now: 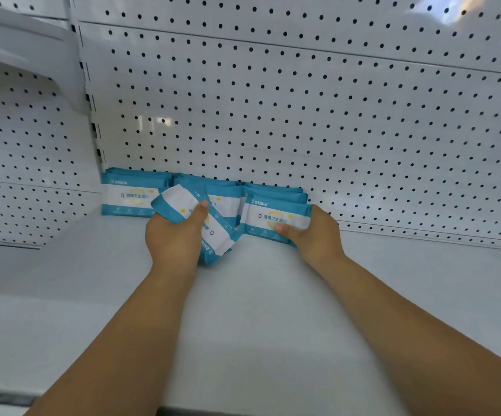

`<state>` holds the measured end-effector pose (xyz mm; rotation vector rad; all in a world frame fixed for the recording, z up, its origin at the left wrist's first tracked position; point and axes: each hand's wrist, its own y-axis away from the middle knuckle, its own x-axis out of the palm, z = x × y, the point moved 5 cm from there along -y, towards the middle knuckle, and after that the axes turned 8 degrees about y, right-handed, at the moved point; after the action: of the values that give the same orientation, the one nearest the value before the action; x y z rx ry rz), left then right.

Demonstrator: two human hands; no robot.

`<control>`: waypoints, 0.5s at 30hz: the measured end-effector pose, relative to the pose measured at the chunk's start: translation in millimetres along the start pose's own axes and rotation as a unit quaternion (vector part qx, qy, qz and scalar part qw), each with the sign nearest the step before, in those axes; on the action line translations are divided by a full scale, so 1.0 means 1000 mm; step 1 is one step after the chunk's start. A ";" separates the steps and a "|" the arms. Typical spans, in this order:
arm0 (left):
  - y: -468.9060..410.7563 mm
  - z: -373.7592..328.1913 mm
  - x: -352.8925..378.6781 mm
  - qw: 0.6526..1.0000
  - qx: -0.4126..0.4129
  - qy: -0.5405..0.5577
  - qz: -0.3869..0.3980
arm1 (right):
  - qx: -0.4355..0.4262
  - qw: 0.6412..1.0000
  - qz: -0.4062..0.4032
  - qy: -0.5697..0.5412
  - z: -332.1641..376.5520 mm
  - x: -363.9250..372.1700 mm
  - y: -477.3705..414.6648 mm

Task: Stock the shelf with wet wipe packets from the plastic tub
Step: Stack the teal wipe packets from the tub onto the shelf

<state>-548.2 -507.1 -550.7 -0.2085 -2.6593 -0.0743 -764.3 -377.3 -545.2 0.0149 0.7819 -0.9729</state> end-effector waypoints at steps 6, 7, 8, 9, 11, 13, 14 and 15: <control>-0.003 0.004 -0.003 1.000 -0.005 -0.001 -0.005 | 0.000 0.996 -0.049 0.079 0.001 0.005 -0.010; -0.003 0.004 -0.003 1.000 -0.003 0.002 -0.002 | 0.005 0.995 -0.060 0.080 -0.001 0.006 -0.011; -0.003 0.004 -0.002 1.000 -0.002 0.004 -0.001 | 0.011 0.995 -0.065 0.074 -0.003 0.007 -0.013; -0.004 0.004 -0.001 1.000 -0.003 0.005 -0.001 | 0.016 0.996 -0.065 0.067 -0.005 0.008 -0.014; -0.004 0.004 0.000 1.000 -0.008 0.009 -0.001 | 0.020 0.996 -0.061 0.061 -0.008 0.009 -0.016; -0.004 0.004 -0.001 1.000 -0.013 0.012 0.000 | 0.019 0.996 -0.075 0.053 -0.008 0.005 -0.014; -0.003 0.003 -0.001 1.000 -0.016 0.014 0.003 | 0.017 0.994 -0.092 0.051 -0.006 0.002 -0.011; -0.003 0.003 -0.001 1.000 -0.018 0.018 0.009 | 0.012 0.992 -0.114 0.046 -0.002 -0.004 -0.007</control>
<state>-549.0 -509.5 -554.0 -0.2395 -2.6222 -0.1191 -772.3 -378.0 -541.9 -0.0103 0.8695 -1.2057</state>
